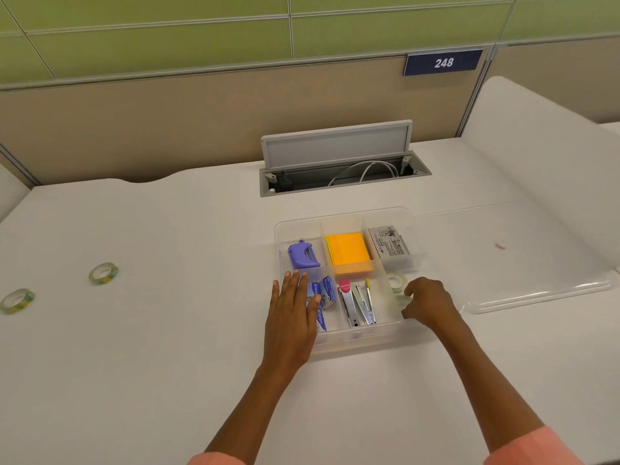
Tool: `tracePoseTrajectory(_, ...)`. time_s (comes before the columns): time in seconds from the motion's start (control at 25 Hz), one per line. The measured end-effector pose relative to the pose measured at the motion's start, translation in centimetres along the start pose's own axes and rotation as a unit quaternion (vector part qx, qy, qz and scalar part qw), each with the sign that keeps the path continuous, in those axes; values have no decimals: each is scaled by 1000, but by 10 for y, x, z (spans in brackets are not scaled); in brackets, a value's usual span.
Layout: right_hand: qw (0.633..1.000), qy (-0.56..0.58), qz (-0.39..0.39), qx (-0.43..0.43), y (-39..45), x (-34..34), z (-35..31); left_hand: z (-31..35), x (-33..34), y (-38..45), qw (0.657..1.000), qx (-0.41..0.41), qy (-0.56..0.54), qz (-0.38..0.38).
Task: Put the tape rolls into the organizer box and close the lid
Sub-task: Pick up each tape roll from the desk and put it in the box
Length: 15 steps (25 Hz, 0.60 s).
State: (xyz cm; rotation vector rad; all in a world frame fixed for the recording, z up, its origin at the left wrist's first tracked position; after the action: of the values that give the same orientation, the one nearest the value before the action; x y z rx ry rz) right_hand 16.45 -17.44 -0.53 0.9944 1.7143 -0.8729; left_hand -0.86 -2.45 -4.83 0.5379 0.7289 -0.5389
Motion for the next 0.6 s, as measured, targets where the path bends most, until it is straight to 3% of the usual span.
tracePoseTrajectory(0.4, 1000, -11, -8, -4, 1, -2, -2, 2, -2, 0, 1000, 4, 2, 1)
tracePoseTrajectory(0.6, 994, 99, 46, 21, -3, -3, -1, 3, -3, -1, 1000, -20, -12, -4)
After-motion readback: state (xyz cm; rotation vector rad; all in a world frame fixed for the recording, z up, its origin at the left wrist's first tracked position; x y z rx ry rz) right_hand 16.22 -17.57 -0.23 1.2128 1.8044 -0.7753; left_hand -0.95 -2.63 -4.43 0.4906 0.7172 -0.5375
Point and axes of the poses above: each hand's wrist, its own y-axis towards the middle knuckle, its own x-axis out of the palm, z = x × y, the point moved 1 cm from there along y, towards the middle knuckle, and after that the axes turned 12 degrees about z, right-handed, at the moved point
